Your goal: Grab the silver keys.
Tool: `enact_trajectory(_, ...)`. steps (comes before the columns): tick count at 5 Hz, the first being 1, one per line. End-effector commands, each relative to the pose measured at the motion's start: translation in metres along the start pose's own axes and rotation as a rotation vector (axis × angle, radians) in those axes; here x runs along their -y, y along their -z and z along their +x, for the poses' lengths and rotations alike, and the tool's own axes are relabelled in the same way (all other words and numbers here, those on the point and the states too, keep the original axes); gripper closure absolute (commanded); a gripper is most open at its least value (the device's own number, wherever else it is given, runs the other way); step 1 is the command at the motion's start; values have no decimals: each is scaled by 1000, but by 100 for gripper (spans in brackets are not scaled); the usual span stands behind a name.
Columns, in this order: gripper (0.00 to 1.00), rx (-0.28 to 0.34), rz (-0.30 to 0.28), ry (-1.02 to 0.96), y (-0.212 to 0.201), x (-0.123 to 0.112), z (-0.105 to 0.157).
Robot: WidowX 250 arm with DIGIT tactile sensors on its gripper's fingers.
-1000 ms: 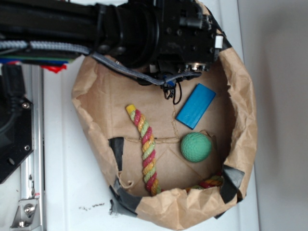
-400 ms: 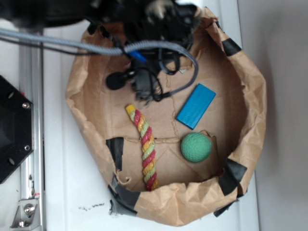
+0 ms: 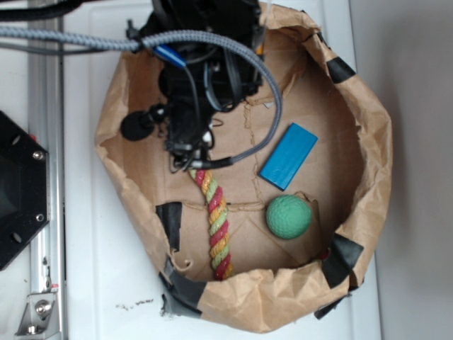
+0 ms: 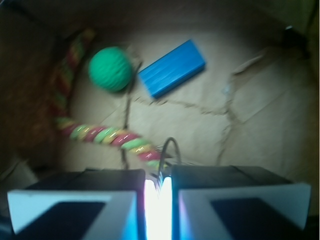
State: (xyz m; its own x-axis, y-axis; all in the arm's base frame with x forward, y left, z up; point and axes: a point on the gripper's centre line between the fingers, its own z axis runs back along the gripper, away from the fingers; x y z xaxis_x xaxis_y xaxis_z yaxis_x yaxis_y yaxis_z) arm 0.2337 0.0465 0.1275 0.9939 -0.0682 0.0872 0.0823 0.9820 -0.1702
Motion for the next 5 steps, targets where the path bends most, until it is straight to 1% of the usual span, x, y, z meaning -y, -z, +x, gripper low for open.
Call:
enact_trajectory(1,100,83,56,-18,-1,10,19)
enact_trajectory(2,100,76,54,-41,6,24,31)
enact_trajectory(3,100,106,9,-2,2,29,23)
enact_trajectory(4,100,112,-8,-19,2,28,23)
enact_trajectory(5,100,110,17,-23,5,27,26)
